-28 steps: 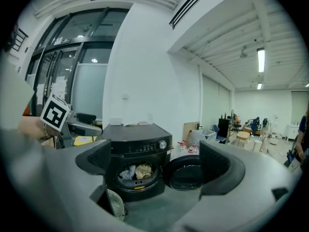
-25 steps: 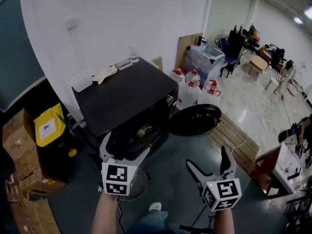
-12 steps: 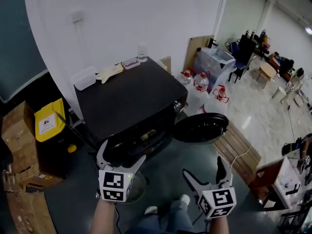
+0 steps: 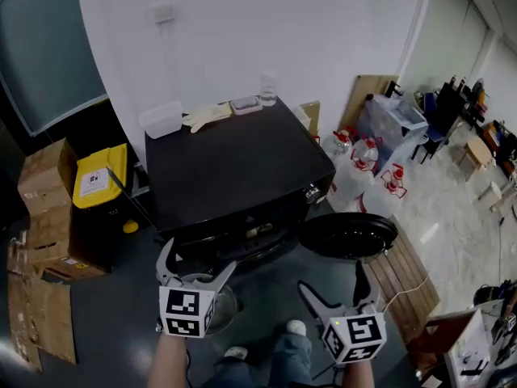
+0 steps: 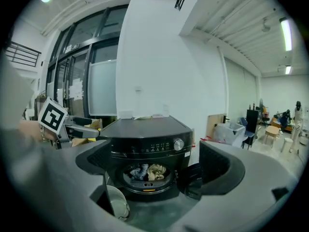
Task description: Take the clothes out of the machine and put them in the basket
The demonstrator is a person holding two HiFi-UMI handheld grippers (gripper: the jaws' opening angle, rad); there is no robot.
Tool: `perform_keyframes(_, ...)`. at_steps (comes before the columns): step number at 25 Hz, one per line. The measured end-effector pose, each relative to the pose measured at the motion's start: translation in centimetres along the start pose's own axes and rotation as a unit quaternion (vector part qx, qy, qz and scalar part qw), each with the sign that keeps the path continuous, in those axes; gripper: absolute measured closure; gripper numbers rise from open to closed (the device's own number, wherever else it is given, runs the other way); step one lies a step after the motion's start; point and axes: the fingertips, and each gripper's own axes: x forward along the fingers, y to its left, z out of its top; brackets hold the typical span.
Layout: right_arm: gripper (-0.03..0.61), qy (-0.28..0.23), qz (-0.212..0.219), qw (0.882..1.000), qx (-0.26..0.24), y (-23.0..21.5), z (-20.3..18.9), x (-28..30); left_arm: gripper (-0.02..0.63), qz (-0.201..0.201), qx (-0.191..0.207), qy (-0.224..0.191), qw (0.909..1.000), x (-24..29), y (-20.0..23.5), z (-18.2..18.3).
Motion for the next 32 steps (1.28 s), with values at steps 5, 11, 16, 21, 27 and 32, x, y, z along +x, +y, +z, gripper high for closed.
perform_keyframes(5,0.012,0.01,0.053,0.998,-0.018,-3.1,0.0,2.5,0.046,0.055,-0.028,0.012,0.998,1.3,-1.2,-0.2)
perform_keyframes(11,0.012,0.02,0.116,0.992,-0.035,-5.7,-0.3,5.3,0.046,0.109,-0.043,0.016,0.993,2.3,-3.3,0.1)
perform_keyframes(16,0.012,0.035,0.175,0.982,-0.055,-5.8,-1.5,7.7,0.046,0.154,-0.048,0.026,0.9866,2.4,-4.2,-0.6)
perform_keyframes(21,0.012,0.046,0.222,0.971,-0.072,-5.4,-2.9,9.3,0.046,0.19,-0.054,0.036,0.9797,2.0,-4.5,-2.1)
perform_keyframes(27,0.012,0.055,0.258,0.962,-0.066,-4.0,-4.7,11.4,0.046,0.213,-0.068,0.046,0.9736,2.4,-4.3,-3.9)
perform_keyframes(32,0.012,0.062,0.281,0.955,-0.075,-2.3,-7.1,12.9,0.046,0.224,-0.08,0.047,0.9703,3.0,-3.8,-5.9)
